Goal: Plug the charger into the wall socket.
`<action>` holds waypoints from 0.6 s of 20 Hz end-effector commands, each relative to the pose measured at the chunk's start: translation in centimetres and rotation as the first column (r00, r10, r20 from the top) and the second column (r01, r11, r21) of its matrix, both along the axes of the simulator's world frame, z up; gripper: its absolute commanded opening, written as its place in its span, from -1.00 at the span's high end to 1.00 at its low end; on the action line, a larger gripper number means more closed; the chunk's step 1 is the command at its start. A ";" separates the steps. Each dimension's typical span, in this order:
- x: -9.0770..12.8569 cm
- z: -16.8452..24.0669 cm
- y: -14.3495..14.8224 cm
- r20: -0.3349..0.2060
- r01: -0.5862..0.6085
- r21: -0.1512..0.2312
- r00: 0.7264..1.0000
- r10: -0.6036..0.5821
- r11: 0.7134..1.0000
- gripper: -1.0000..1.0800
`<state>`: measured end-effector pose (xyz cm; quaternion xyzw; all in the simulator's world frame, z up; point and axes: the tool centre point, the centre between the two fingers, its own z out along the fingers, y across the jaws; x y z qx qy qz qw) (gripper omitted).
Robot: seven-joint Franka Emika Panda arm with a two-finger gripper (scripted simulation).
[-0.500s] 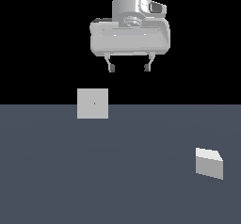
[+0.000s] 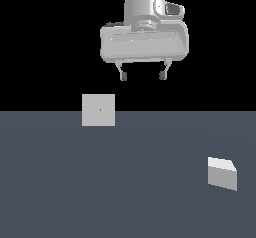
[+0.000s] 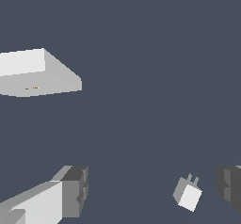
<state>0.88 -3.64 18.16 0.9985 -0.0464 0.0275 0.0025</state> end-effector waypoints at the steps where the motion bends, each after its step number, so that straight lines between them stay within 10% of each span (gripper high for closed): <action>1: -0.8 -0.9 -0.9 -0.004 0.033 0.001 0.999 -0.033 0.999 -0.92; 12: -7.5 -7.5 -6.9 -0.034 0.283 0.005 0.959 -0.283 0.959 -0.92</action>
